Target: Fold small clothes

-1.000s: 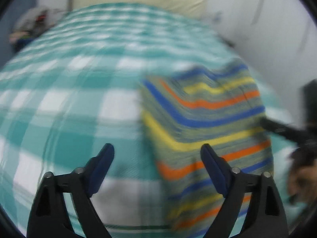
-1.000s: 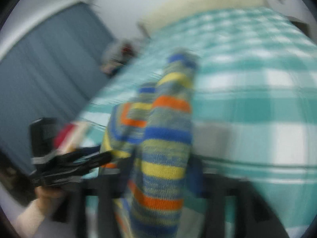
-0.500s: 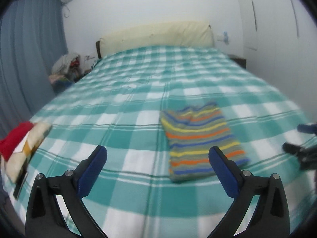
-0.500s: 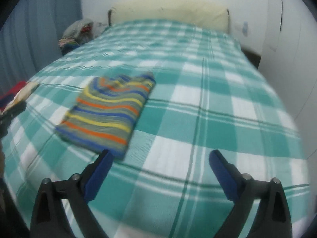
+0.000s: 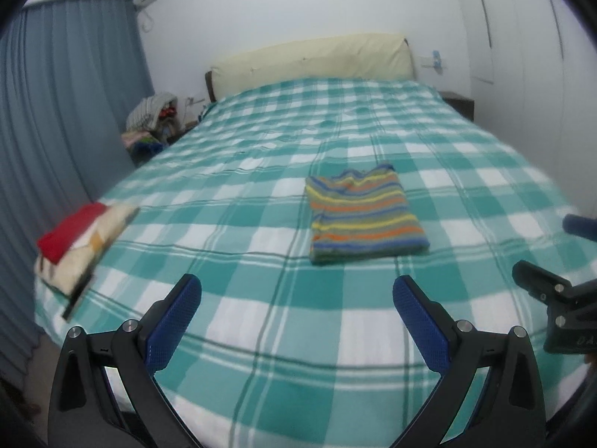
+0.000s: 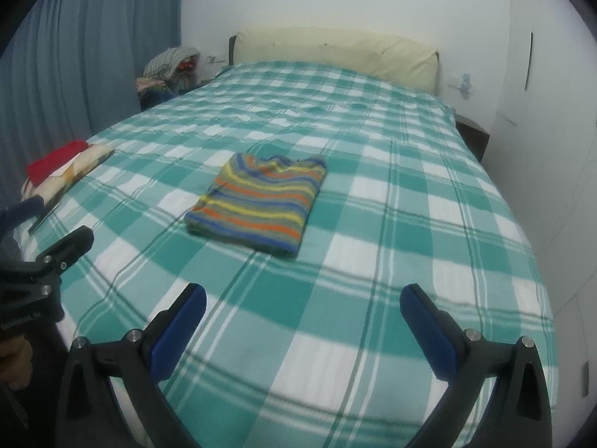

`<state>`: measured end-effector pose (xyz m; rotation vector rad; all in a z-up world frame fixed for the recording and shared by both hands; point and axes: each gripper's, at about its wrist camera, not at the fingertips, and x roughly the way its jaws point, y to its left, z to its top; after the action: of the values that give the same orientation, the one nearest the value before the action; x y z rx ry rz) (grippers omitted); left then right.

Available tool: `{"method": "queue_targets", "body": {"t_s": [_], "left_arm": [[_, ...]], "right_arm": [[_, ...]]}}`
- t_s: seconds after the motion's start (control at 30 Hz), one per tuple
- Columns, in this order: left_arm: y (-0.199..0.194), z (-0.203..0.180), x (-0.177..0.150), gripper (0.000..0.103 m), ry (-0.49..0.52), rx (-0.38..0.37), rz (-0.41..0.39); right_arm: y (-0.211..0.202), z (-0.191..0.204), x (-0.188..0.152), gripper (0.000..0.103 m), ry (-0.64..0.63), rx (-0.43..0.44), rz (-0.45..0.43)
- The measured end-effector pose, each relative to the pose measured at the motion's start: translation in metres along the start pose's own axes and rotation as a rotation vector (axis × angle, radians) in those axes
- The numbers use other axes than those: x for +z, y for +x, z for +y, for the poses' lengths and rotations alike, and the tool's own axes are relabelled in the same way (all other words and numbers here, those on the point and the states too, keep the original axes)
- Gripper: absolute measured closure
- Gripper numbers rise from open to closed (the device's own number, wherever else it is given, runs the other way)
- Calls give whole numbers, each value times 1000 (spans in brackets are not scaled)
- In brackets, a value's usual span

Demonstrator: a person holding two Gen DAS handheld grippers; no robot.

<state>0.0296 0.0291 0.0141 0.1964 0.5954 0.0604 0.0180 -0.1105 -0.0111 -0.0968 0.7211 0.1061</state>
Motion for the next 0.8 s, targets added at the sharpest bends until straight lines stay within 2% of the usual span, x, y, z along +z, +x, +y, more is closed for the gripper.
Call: {"method": "queue_targets", "body": {"t_s": [0.13,0.3,0.63,0.8], "left_arm": [[-12,0,-11,0,17,-22,22],[-19,6,-19,0,-27,-70,69],[-30,9,-21,0,-34,-71,67],[-35,7,-20,0,-37,-67,70]], "right_arm": [[-13,14,-16,1,-20,3,32],[-30,20,-25,1,-29,18,37],[-55,22,-22,0,-48,-35,30],[-54,22,-20,0,-34,-22,37]]}}
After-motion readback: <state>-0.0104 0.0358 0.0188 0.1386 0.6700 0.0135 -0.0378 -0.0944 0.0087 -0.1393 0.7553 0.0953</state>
